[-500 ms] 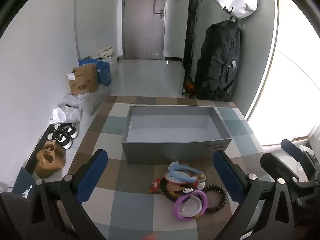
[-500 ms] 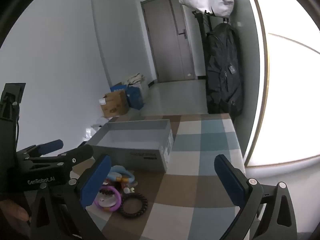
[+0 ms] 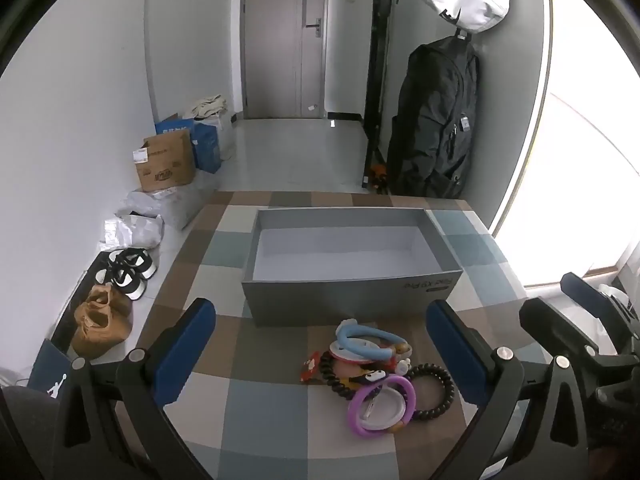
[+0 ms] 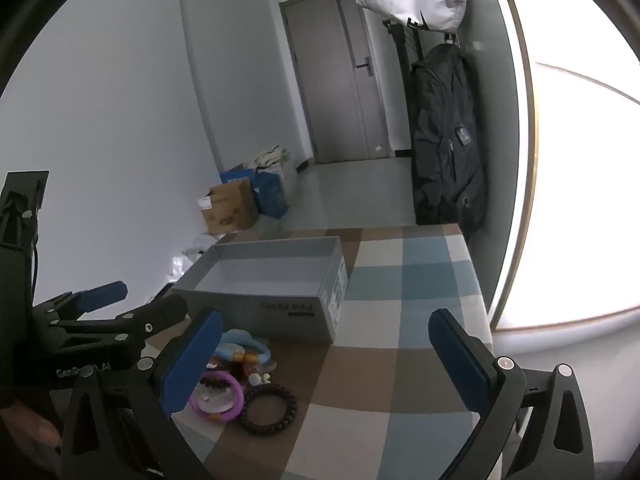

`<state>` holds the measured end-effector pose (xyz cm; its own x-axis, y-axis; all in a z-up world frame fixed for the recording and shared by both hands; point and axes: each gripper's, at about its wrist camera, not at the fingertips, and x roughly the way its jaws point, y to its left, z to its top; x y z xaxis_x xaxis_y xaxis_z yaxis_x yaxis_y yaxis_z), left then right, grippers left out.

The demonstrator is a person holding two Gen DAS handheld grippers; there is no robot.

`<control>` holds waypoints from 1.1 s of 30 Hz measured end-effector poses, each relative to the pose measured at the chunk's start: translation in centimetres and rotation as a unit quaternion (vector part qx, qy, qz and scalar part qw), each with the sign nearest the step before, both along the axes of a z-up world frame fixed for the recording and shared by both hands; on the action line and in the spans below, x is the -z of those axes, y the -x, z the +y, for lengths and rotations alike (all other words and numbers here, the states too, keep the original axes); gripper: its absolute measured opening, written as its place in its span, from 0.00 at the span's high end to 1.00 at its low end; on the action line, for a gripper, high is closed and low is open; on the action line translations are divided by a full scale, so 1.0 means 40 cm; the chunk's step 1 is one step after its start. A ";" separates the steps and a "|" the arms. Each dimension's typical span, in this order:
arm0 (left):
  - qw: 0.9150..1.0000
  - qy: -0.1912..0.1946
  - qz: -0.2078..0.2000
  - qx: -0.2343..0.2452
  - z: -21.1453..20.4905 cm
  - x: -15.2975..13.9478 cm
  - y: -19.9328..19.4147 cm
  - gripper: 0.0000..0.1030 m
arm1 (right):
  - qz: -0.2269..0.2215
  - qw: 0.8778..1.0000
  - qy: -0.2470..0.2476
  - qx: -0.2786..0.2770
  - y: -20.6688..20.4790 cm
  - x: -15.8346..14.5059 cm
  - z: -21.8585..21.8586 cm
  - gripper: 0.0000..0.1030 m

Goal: Organize jewelry

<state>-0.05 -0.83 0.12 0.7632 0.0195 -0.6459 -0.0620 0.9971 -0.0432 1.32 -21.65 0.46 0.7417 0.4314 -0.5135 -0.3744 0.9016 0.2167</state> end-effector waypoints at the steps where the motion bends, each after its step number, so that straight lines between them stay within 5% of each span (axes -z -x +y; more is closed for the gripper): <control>1: 1.000 0.000 0.000 -0.001 -0.001 -0.001 0.000 0.01 | 0.000 1.000 0.001 0.000 0.000 0.001 0.001 0.00; 33: 1.000 0.025 0.001 -0.008 0.030 0.010 0.003 0.01 | 0.017 1.000 -0.013 0.006 -0.002 0.020 -0.005 0.00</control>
